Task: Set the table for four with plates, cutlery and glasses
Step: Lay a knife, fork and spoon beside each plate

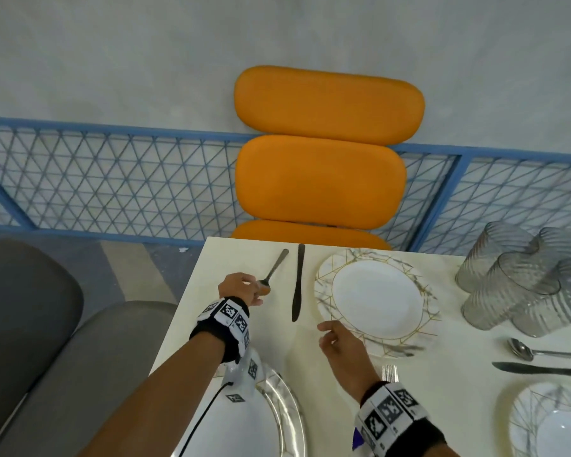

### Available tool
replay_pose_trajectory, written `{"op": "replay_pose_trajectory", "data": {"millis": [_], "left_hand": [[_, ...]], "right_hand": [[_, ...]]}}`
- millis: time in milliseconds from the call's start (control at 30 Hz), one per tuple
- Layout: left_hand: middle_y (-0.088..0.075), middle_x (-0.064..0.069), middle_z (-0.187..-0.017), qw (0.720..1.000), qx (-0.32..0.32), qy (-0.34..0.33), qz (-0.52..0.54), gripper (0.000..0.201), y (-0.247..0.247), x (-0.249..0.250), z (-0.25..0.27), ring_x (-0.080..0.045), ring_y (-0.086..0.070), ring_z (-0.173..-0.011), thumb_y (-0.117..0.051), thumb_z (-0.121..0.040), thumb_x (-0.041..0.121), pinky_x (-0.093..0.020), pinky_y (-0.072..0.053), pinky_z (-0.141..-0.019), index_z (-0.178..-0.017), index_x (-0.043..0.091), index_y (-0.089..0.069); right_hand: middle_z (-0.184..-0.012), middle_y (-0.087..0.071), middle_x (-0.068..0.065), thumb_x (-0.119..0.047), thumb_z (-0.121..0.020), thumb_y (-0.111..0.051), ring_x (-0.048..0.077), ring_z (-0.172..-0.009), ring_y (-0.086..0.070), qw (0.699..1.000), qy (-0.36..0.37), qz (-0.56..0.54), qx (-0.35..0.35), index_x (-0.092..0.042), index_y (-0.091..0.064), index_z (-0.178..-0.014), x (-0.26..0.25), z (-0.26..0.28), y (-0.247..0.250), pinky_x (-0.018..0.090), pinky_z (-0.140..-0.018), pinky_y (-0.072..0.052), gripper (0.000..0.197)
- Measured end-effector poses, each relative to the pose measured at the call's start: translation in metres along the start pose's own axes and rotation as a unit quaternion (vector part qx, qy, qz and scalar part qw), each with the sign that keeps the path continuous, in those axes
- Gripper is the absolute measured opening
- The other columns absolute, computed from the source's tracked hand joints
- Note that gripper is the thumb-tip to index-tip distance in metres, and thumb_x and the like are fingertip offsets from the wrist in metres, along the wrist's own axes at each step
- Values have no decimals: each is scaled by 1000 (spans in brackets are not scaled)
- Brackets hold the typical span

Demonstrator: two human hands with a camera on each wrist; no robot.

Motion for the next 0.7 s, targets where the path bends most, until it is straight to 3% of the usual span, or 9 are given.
{"op": "replay_pose_trajectory", "data": {"millis": [100, 167, 200, 233, 300, 400, 500, 700], "left_hand": [[-59, -16, -81, 999, -29, 17, 29, 18, -18, -11, -4, -19, -60, -50, -68, -77, -7, -18, -52, -40, -83, 3, -55], [-61, -12, -78, 999, -33, 3, 21, 21, -25, -15, -7, -16, -64, -51, -68, -77, -5, -21, -56, -56, -70, 11, -56], [-64, -10, -78, 999, -34, -28, -22, 22, -29, -13, -9, -17, -68, -61, -67, -79, -2, -22, -56, -67, -68, 14, -57], [-66, -7, -79, 995, -35, -54, -75, 18, -31, -10, -8, -20, -70, -76, -66, -81, 2, -21, -54, -72, -71, 16, -61], [-68, -8, -87, 987, -36, -81, -134, 11, -33, -4, -5, -28, -65, -100, -63, -84, 7, -21, -49, -77, -92, 9, -70], [-64, -17, -117, 983, -16, -64, -169, 29, -33, -4, -10, -33, -56, -115, -59, -87, 12, -32, -44, -100, -112, 0, -64], [-65, -16, -117, 986, -8, -49, -159, 26, -32, -7, -12, -31, -59, -112, -60, -85, 11, -33, -45, -100, -108, 2, -67], [-68, -13, -113, 995, 19, 0, -101, 27, -25, -19, -17, -29, -62, -108, -69, -79, 8, -27, -47, -89, -106, 6, -69]], "right_hand": [[-75, -48, -9, -13, -93, -45, -1, -62, -42, 999, 23, 35, -11, -25, -51, -105, -3, -2, -13, 9, -62, -35, 18], [-82, -49, -6, -13, -94, -44, 5, -68, -43, 998, 28, 58, -23, -23, -53, -111, -4, -3, -21, 13, -70, -37, 22], [-85, -50, -5, -14, -94, -43, 8, -74, -45, 997, 29, 67, -27, -21, -53, -114, -4, -3, -24, 16, -73, -39, 24], [-88, -50, -4, -14, -94, -43, 11, -80, -46, 996, 31, 74, -30, -19, -53, -117, -5, -3, -26, 17, -77, -39, 25], [-94, -51, -3, -15, -95, -42, 12, -88, -47, 996, 31, 79, -35, -18, -52, -120, -7, -3, -30, 17, -80, -39, 28], [-97, -51, -3, -15, -96, -41, 14, -96, -50, 996, 23, 82, -41, -18, -50, -123, -8, -4, -36, 17, -82, -39, 29], [-95, -50, -4, -15, -96, -41, 16, -103, -51, 996, 16, 80, -45, -18, -50, -123, -7, -1, -39, 20, -87, -42, 30], [-86, -47, -12, -14, -95, -42, 15, -102, -51, 996, 14, 83, -40, -17, -51, -123, 0, 3, -38, 20, -89, -42, 29]]}}
Point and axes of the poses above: each hand's wrist, its own z-axis away from the middle knuckle, its own y-axis out of the back of the hand, x = y × z, the point moved 10 cm from there along -z, towards the middle knuckle
